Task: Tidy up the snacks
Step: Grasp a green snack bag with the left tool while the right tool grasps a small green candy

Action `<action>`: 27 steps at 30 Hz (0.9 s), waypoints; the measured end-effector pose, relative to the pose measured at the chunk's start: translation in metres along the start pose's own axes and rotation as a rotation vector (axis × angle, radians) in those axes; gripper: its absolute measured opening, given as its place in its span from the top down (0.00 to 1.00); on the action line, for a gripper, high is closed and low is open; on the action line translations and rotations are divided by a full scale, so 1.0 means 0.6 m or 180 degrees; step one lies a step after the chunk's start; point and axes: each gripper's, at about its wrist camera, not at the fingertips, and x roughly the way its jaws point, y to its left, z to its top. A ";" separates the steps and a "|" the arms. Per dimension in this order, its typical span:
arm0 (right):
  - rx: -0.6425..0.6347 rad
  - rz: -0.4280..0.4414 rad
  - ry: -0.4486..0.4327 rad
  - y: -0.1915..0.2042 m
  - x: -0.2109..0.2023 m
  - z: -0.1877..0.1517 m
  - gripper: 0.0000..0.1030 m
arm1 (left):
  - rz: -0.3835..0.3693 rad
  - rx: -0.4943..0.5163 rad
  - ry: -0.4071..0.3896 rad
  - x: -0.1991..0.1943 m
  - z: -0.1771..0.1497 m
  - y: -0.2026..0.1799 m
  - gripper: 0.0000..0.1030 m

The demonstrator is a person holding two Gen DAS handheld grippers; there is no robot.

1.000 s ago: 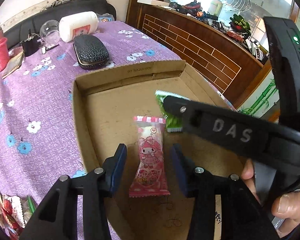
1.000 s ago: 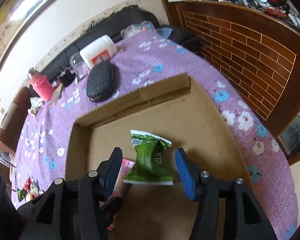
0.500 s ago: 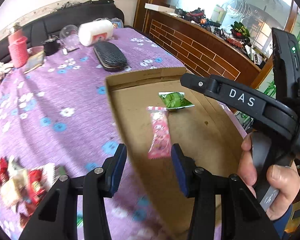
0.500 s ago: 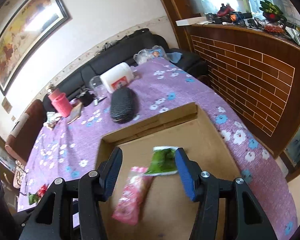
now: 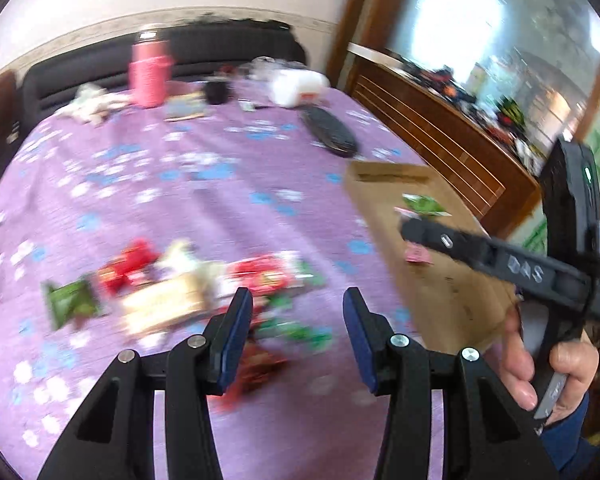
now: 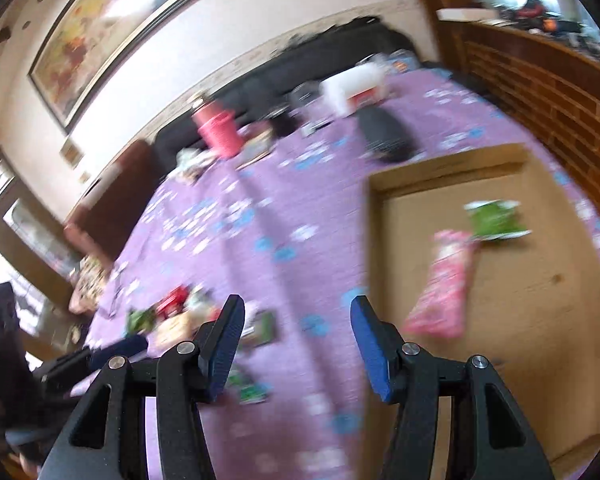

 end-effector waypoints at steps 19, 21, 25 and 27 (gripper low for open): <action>-0.0359 0.0626 0.0316 0.063 0.126 -0.060 0.42 | 0.0507 -0.0715 0.0098 0.064 0.008 0.315 0.55; -0.0334 0.0717 0.0345 0.062 0.126 -0.058 0.42 | 0.0462 -0.0585 0.0183 0.065 0.002 0.309 0.55; -0.0407 0.0684 0.0344 0.067 0.124 -0.061 0.42 | 0.0388 -0.0288 0.0439 0.057 -0.021 0.288 0.46; -0.0413 0.0656 0.0355 0.068 0.126 -0.062 0.42 | 0.0524 -0.0190 0.0450 0.055 -0.026 0.281 0.45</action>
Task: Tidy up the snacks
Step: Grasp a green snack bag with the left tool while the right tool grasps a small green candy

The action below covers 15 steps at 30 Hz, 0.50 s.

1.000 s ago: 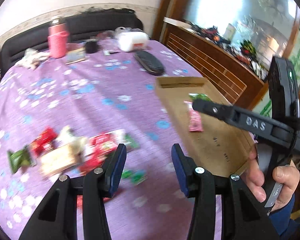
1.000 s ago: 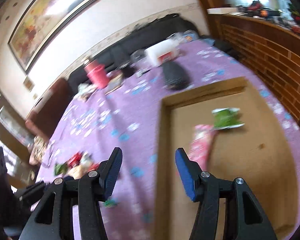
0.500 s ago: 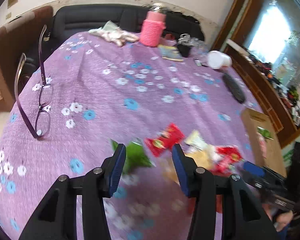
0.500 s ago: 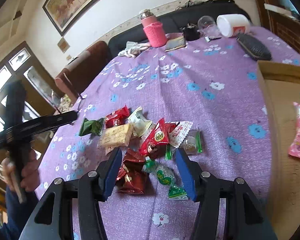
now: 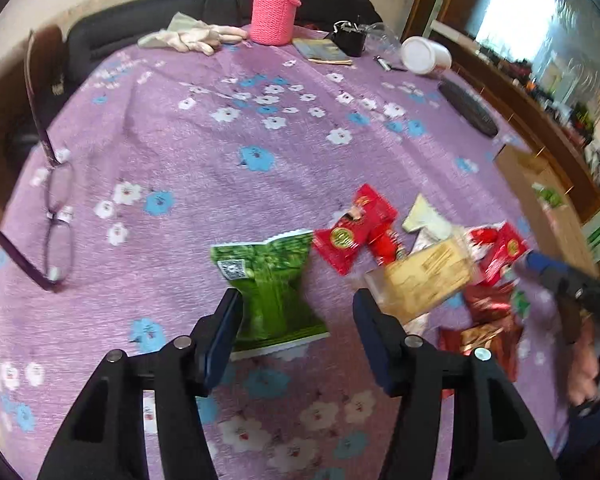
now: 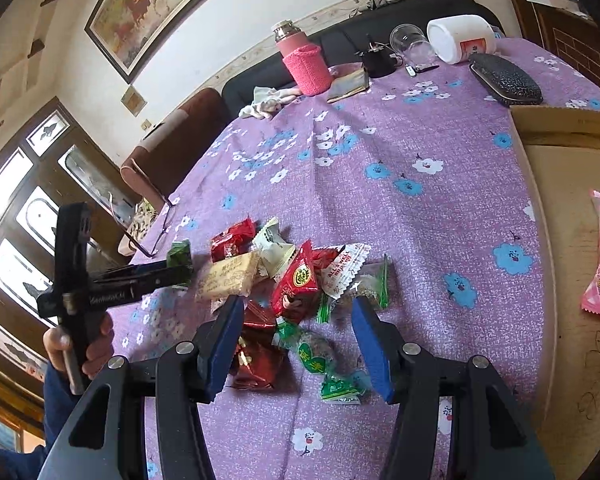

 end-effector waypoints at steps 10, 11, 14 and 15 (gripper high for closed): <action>-0.0153 -0.0147 0.0025 0.012 0.008 -0.006 0.42 | 0.0425 -0.0165 -0.0088 0.028 0.005 0.000 0.63; -0.0202 -0.0180 0.0035 0.015 0.009 -0.008 0.42 | 0.0476 -0.0162 -0.0112 0.028 0.005 -0.004 0.64; -0.0370 -0.0276 0.0112 0.028 0.018 -0.014 0.42 | 0.0433 -0.0165 -0.0198 0.021 0.006 -0.009 0.65; -0.0455 -0.0297 0.0153 0.034 0.022 -0.019 0.42 | 0.0383 -0.0175 -0.0247 0.014 0.007 -0.008 0.65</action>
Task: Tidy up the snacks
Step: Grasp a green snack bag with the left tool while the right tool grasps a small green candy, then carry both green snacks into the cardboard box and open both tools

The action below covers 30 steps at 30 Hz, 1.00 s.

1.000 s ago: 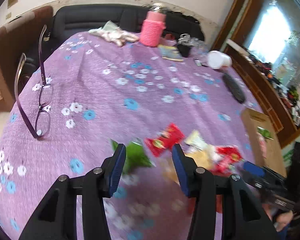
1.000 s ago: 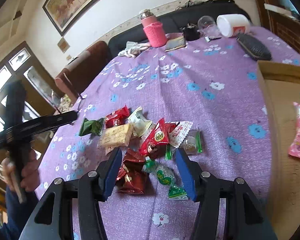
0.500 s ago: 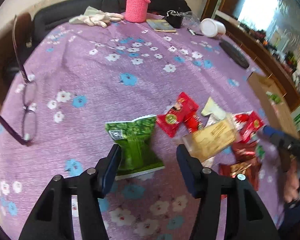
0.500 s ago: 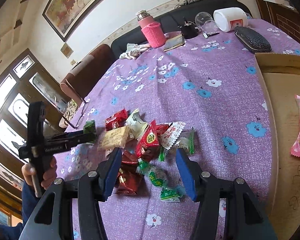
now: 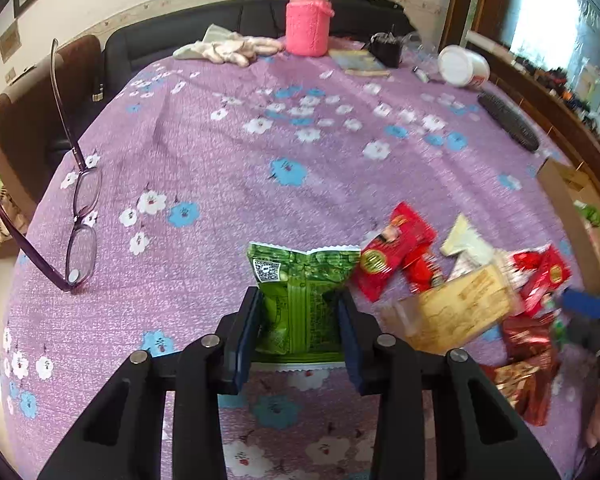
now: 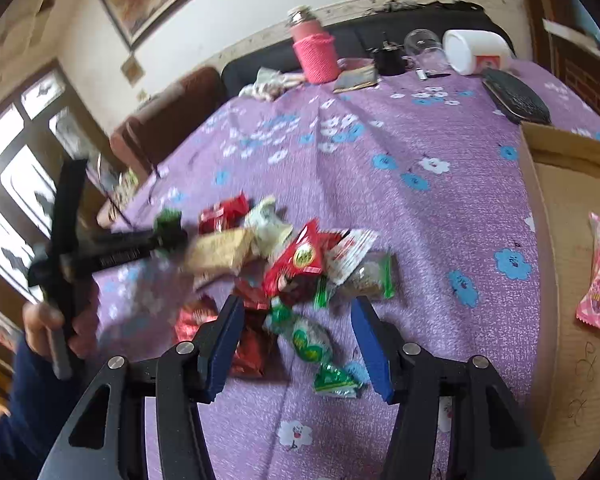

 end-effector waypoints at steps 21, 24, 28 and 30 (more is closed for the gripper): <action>-0.0560 -0.0620 -0.0022 0.029 0.010 -0.014 0.79 | -0.0355 -0.0047 -0.0346 -0.046 0.006 -0.017 0.65; -0.0283 -0.0441 -0.0324 0.010 -0.025 -0.001 0.79 | -0.0382 -0.0043 -0.0373 -0.048 0.005 -0.020 0.65; -0.0020 -0.0401 -0.0568 -0.009 -0.049 0.010 0.79 | -0.0409 -0.0001 -0.0356 -0.045 0.003 -0.032 0.65; 0.0124 -0.0400 -0.0625 -0.021 -0.055 0.013 0.79 | -0.0410 0.0064 -0.0353 -0.045 0.001 -0.043 0.65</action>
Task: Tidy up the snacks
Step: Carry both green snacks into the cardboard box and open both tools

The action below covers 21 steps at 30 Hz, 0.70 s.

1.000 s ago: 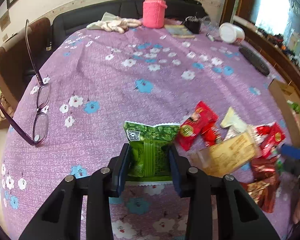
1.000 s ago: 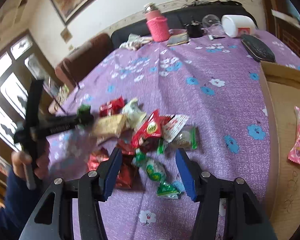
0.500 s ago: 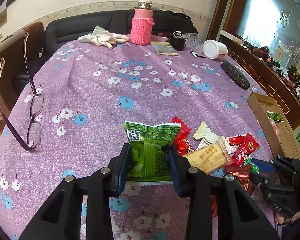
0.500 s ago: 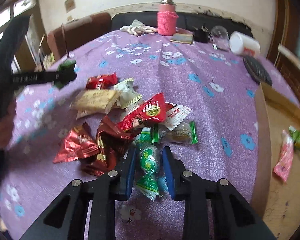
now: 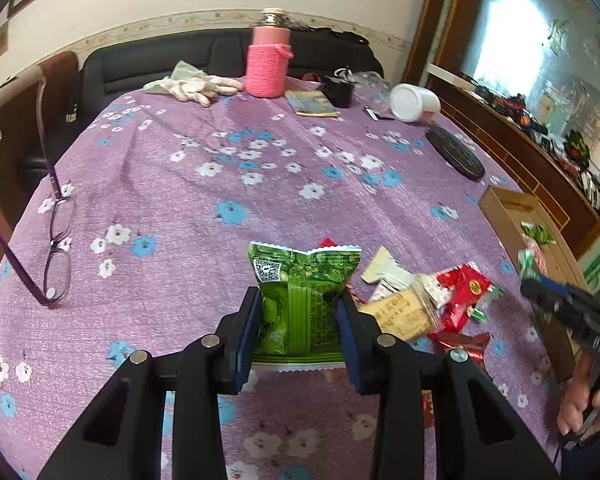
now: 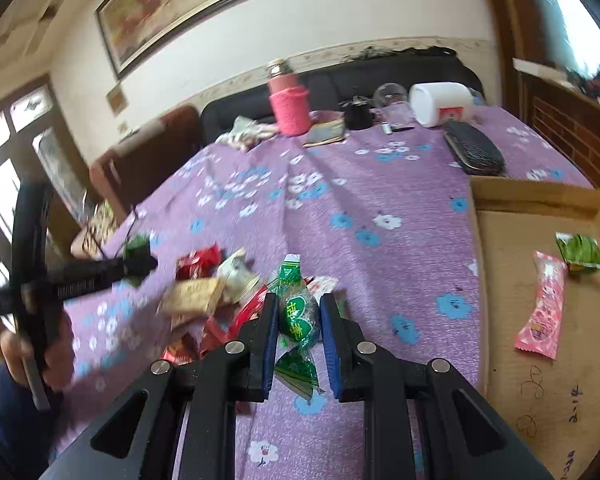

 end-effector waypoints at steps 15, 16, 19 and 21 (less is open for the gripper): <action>0.0690 0.0108 -0.0318 -0.069 -0.045 0.018 0.79 | -0.0347 0.0186 0.0049 -0.016 -0.004 -0.088 0.65; 0.0694 0.0113 -0.0342 -0.069 -0.049 0.019 0.79 | -0.0354 0.0200 0.0042 -0.018 -0.004 -0.099 0.65; 0.0755 0.0099 -0.0410 -0.077 -0.061 0.022 0.79 | -0.0443 0.0236 0.0038 -0.022 0.000 -0.134 0.65; 0.0847 0.0050 -0.0467 -0.089 -0.069 0.025 0.79 | -0.0519 0.0294 0.0040 -0.023 0.003 -0.163 0.65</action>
